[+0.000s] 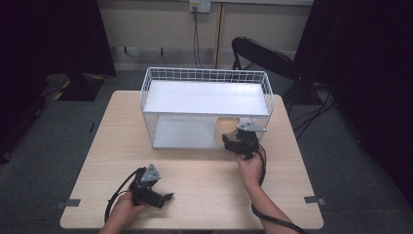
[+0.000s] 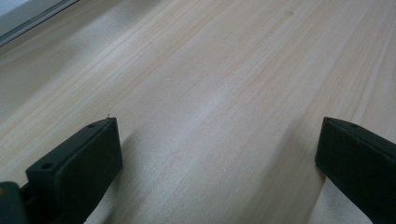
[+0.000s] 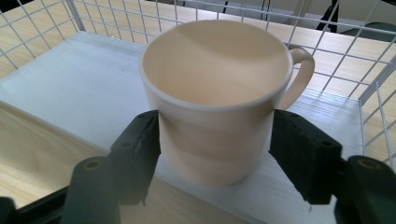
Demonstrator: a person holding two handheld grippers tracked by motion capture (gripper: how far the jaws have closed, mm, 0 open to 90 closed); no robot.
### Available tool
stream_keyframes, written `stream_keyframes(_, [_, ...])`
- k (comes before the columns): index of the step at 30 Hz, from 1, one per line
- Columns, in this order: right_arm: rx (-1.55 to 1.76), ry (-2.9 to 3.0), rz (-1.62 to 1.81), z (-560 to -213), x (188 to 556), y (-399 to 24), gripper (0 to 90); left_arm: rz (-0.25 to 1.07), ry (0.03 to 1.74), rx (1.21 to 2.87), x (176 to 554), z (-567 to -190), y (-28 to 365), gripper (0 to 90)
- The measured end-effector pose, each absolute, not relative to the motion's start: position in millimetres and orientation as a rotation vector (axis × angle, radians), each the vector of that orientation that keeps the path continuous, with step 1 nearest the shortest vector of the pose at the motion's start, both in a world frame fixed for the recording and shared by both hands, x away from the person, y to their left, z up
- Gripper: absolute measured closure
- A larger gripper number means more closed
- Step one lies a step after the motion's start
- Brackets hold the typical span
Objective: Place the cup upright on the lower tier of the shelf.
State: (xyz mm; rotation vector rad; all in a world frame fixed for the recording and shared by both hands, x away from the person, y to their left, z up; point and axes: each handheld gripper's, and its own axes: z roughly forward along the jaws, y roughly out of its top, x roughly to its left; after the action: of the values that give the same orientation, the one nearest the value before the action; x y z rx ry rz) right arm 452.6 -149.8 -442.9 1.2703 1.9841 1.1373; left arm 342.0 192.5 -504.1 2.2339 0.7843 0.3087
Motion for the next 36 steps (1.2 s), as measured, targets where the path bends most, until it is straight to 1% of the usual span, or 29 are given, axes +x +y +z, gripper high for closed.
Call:
stream_keyframes(1, [1.270, 1.982, 1.138, -442.9, 452.6, -149.2, 38.5, 0.309, 0.784, 2.234, 342.0, -504.1, 192.5, 0.0])
stream_keyframes(2, [1.270, 1.982, 1.138, -442.9, 452.6, -149.2, 38.5, 0.309, 0.784, 2.234, 342.0, -504.1, 192.5, 0.1])
stream_keyframes(3, [1.260, 1.983, 1.139, -442.7, 452.9, -148.2, 43.0, 0.309, 0.784, 2.234, 342.0, -504.1, 192.5, 0.1])
stream_keyframes(6, [1.268, 1.986, 1.139, -442.9, 454.0, -147.4, 43.5, 0.309, 0.784, 2.234, 342.0, -504.1, 192.5, 0.1])
stream_keyframes(9, [1.267, 1.987, 1.135, -442.7, 454.8, -146.2, 46.1, 0.309, 0.784, 2.234, 342.0, -504.1, 192.5, 0.0])
stream_keyframes(10, [1.266, 1.987, 1.134, -442.7, 455.0, -145.9, 48.8, 0.309, 0.784, 2.234, 342.0, -504.1, 192.5, 0.0])
stream_keyframes(18, [1.260, 1.982, 1.127, -443.8, 454.7, -144.8, 50.3, 0.310, 0.785, 2.233, 342.0, -504.1, 192.5, 0.0])
stream_keyframes(20, [1.260, 1.981, 1.127, -443.8, 454.6, -143.9, 53.8, 0.309, 0.784, 2.234, 342.0, -504.1, 192.5, 0.0])
stream_keyframes(24, [1.257, 1.979, 1.122, -443.8, 454.9, -142.7, 55.9, 0.309, 0.784, 2.234, 342.0, -504.1, 192.5, 0.1])
stream_keyframes(25, [1.253, 1.976, 1.117, -444.0, 455.3, -141.5, 58.6, 0.309, 0.784, 2.234, 342.0, -504.1, 192.5, 0.0])
stream_keyframes(27, [1.252, 1.975, 1.116, -444.2, 455.5, -141.2, 59.3, 0.309, 0.784, 2.234, 342.0, -504.1, 192.5, 0.1])
stream_keyframes(30, [1.247, 1.967, 1.114, -444.6, 456.3, -139.8, 62.9, 0.309, 0.785, 2.233, 342.0, -504.1, 192.5, 0.0])
stream_keyframes(33, [1.248, 1.965, 1.111, -444.5, 456.9, -139.1, 63.3, 0.309, 0.784, 2.234, 342.0, -504.1, 192.5, 0.0])
stream_keyframes(36, [1.255, 1.956, 1.119, -443.5, 458.5, -137.6, 65.8, 0.309, 0.785, 2.233, 342.0, -504.1, 192.5, 0.0])
